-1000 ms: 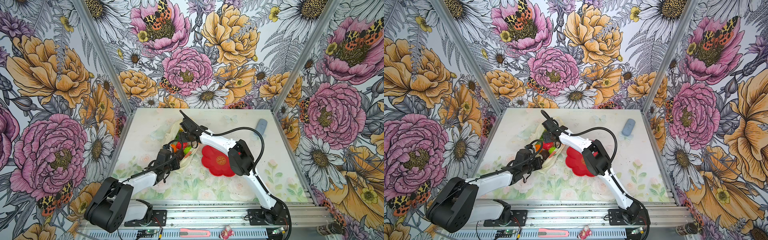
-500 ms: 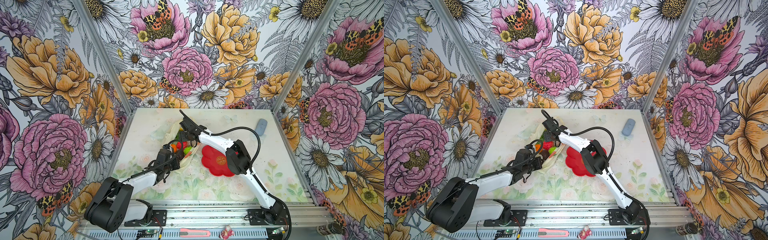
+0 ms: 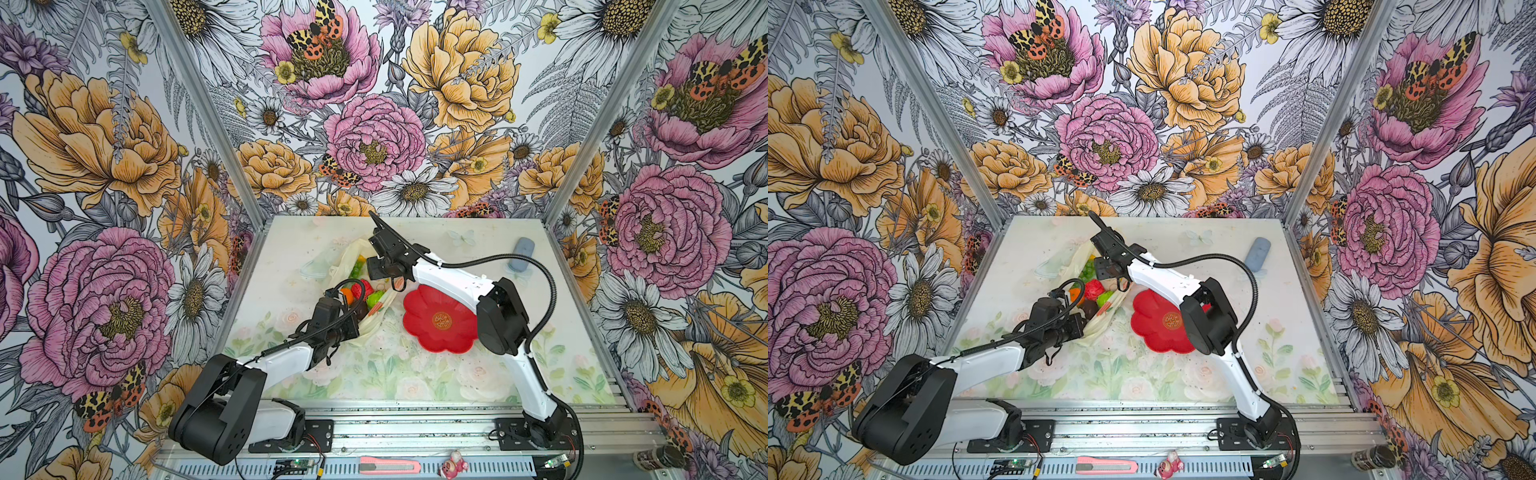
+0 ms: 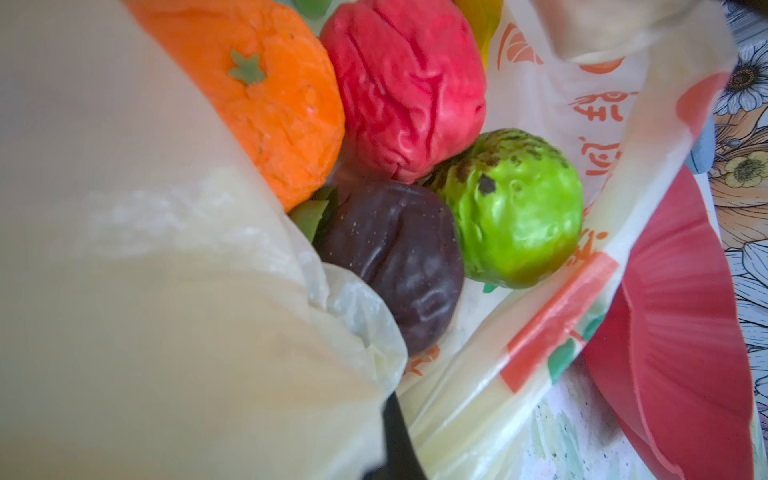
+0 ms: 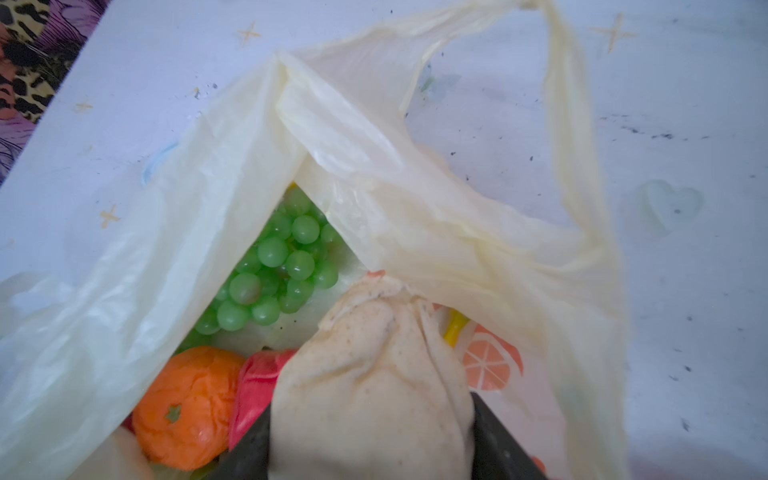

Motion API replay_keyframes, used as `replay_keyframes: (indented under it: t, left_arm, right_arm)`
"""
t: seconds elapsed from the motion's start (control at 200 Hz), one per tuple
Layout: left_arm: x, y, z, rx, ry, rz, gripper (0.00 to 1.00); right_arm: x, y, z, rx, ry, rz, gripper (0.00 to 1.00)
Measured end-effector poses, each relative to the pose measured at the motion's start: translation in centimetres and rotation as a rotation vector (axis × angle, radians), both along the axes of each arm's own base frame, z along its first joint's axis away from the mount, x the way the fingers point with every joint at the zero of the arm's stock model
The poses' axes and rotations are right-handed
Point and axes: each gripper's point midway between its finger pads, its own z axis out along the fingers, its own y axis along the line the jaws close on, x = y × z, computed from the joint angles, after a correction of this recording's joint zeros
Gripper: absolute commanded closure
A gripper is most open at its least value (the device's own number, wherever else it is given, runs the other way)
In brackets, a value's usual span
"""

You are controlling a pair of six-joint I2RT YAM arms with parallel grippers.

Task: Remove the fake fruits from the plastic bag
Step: 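Lift the cream fruit out and lower it over the red bowl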

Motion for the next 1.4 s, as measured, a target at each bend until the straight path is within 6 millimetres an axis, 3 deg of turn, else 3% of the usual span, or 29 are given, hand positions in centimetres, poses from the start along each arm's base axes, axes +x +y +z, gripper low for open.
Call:
replay_keyframes:
  t: [0.135, 0.245, 0.57, 0.936, 1.086, 1.401]
  left_arm:
    - [0.0, 0.0, 0.0, -0.002, 0.002, -0.001, 1.0]
    - [0.1, 0.1, 0.0, -0.002, 0.001, 0.004, 1.0]
    - [0.1, 0.3, 0.0, -0.002, 0.001, 0.008, 1.0]
    - [0.1, 0.3, -0.2, 0.0, 0.006, 0.009, 1.0]
    - [0.1, 0.3, -0.2, 0.001, 0.006, 0.009, 1.0]
    - [0.0, 0.4, -0.5, 0.005, 0.016, 0.009, 1.0]
  right_arm:
    - [-2.7, -2.3, 4.8, 0.063, -0.089, 0.022, 0.39]
    - [-5.1, -4.5, 5.9, 0.087, -0.151, 0.034, 0.39]
    - [-10.2, -11.2, 1.4, 0.082, -0.273, -0.014, 0.42]
    - [-11.2, -16.5, -2.3, 0.091, -0.431, -0.178, 0.45]
    - [-10.8, -17.5, -3.4, 0.081, -0.476, -0.24, 0.47]
    - [-9.4, -17.4, -5.9, 0.069, -0.507, -0.293, 0.47]
